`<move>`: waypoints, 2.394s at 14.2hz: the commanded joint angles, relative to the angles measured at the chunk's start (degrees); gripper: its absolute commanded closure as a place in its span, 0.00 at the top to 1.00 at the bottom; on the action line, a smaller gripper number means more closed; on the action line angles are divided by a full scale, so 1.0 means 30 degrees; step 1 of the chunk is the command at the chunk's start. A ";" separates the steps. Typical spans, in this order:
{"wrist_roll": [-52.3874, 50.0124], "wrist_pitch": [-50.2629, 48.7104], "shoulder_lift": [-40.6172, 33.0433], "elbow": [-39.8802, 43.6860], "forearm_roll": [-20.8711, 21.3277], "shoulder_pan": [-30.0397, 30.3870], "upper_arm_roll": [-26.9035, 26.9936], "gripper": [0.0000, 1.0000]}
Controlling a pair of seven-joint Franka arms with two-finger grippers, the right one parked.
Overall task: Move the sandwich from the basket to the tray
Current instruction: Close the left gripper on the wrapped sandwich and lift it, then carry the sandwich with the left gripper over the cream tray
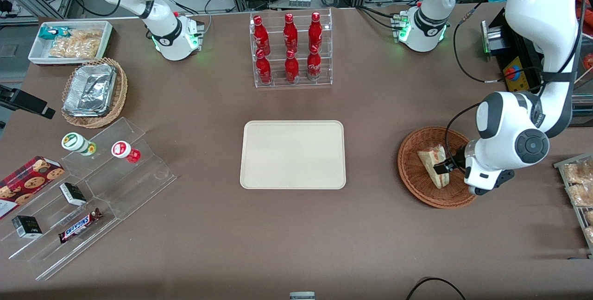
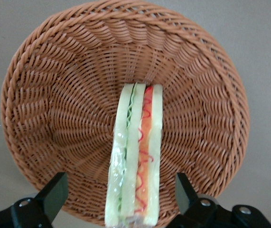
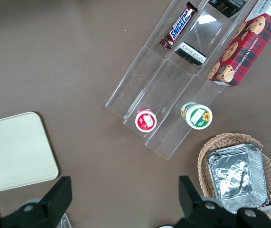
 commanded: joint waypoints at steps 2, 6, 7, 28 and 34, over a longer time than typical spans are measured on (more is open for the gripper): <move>-0.0476 0.0887 0.1095 0.0016 0.0029 0.0105 -0.0163 1.00; -0.0476 0.2239 0.1712 -0.0337 0.0058 -0.0071 -0.0193 1.00; -0.0447 0.2268 0.1916 -0.0337 0.0116 -0.0071 -0.0193 0.94; -0.3017 -0.2420 0.5657 0.8293 0.0615 -1.0756 -0.3009 0.08; -0.4314 -0.2449 0.9620 1.2608 0.0615 -1.3370 -0.1278 0.09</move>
